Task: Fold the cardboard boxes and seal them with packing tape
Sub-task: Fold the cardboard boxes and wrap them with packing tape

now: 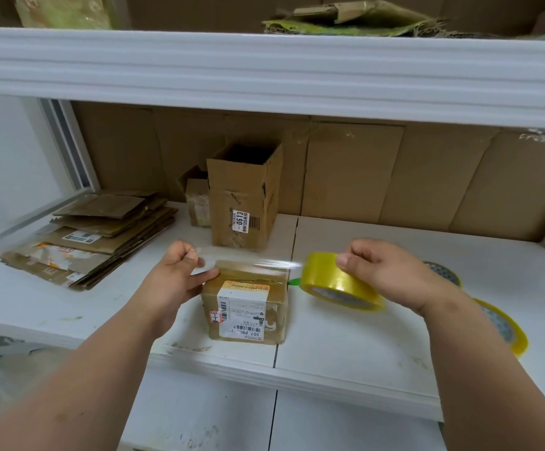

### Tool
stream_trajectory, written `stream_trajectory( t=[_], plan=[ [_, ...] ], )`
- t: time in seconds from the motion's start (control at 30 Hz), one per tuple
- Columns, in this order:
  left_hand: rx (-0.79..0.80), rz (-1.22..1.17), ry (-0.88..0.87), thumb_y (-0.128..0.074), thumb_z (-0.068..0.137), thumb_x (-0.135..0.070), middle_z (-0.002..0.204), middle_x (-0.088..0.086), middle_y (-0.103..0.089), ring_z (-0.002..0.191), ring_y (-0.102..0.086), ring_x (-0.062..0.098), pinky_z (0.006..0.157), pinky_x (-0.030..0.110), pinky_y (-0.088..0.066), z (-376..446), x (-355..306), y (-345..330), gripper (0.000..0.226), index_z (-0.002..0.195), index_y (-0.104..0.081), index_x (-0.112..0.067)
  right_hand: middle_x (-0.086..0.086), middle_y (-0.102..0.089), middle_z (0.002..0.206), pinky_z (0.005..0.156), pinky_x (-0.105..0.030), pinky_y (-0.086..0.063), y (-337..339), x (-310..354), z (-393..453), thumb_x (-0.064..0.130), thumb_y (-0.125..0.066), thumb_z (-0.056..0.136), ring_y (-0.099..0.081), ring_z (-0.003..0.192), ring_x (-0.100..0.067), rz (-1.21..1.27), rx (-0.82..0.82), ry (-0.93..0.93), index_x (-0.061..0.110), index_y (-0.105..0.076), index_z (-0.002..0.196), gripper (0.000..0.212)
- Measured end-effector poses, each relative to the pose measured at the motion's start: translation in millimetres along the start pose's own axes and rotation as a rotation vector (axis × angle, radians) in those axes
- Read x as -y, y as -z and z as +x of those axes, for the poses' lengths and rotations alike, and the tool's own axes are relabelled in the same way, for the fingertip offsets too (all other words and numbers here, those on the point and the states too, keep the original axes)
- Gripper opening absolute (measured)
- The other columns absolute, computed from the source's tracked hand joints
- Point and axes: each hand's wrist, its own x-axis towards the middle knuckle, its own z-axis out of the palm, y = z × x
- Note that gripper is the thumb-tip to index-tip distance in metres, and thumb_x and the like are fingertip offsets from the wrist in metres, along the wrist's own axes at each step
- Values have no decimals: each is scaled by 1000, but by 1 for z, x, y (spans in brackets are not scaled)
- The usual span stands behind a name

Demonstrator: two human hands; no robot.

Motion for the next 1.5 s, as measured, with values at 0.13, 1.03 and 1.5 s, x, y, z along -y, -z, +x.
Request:
stream_trajectory(
  t=[0.13,1.03,1.5],
  plan=[
    [-28,-73,50,-35,107,-15,92,6,-65,87,-75,20,76,35,-56,1,-3,-1,23,88,-47,-15,-12,-66,90,79,-39,-45,-8,-1,13,45,-50,99,-61,89,-29,-86,22,-121,8,-63,92,40],
    [-139,-73,413,-52,98,-9,79,11,-59,60,-55,20,50,29,-52,15,30,7,10,92,-59,-5,0,-63,94,105,-47,-40,-46,-6,52,47,-45,99,-57,101,-23,-220,145,-351,20,-67,95,34],
    [-101,166,204,-49,94,1,83,17,-74,75,-64,28,76,43,-57,8,32,-2,25,81,-69,-9,4,-62,89,85,-38,-27,-62,-5,47,44,-42,99,-50,83,-13,-302,67,-359,22,-63,89,32]
  ],
)
